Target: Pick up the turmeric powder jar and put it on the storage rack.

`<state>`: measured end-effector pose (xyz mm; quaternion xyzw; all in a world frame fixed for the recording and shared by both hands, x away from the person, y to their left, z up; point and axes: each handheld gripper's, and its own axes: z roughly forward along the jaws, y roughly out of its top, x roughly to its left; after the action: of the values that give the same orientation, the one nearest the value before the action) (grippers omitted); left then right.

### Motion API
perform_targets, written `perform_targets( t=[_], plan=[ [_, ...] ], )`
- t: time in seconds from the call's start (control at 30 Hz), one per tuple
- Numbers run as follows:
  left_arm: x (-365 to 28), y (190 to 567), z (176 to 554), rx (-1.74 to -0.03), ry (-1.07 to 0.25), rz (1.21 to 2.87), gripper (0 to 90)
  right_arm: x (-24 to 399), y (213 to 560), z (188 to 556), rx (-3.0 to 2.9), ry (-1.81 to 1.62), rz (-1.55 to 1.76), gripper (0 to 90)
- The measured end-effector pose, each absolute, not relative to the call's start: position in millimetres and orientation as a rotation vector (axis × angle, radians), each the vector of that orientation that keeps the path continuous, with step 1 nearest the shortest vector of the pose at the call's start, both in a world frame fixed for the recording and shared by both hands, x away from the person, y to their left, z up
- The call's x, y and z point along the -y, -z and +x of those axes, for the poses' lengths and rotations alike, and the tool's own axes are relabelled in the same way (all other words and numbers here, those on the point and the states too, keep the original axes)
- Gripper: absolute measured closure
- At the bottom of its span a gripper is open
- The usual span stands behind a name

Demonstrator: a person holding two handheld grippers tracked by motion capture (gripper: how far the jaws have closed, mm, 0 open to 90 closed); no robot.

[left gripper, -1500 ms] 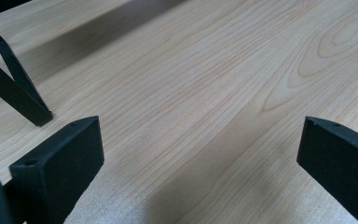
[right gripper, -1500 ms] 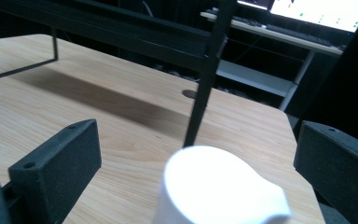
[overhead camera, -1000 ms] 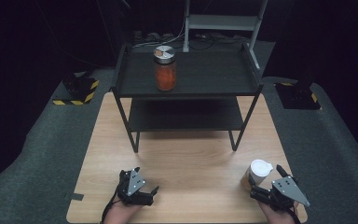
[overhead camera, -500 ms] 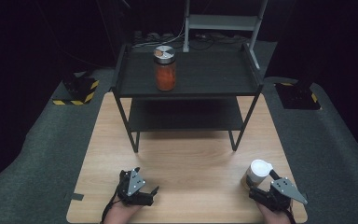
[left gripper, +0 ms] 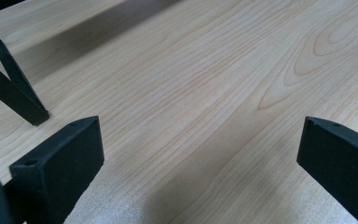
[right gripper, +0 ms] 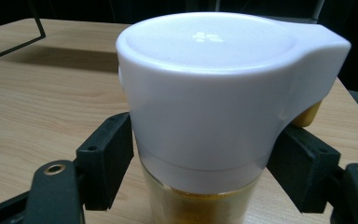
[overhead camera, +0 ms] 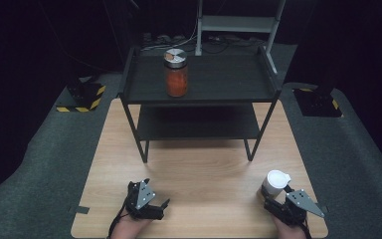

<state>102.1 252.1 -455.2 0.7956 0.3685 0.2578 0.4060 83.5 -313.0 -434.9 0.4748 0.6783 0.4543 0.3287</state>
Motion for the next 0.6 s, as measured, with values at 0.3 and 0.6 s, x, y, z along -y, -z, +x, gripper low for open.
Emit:
perform_targets(
  t=[0.3, 0.6],
  plan=[
    [-251.9, 455.5, 101.7, -0.930, -0.653, 2.005, 0.7, 313.2, 440.2, 86.1, -1.746, -1.218, 1.253, 29.4],
    [-252.4, 455.6, 101.8, -0.932, -0.650, 2.002, 0.7, 313.9, 441.7, 85.4, -1.740, -1.216, 1.232, 30.0]
  ],
)
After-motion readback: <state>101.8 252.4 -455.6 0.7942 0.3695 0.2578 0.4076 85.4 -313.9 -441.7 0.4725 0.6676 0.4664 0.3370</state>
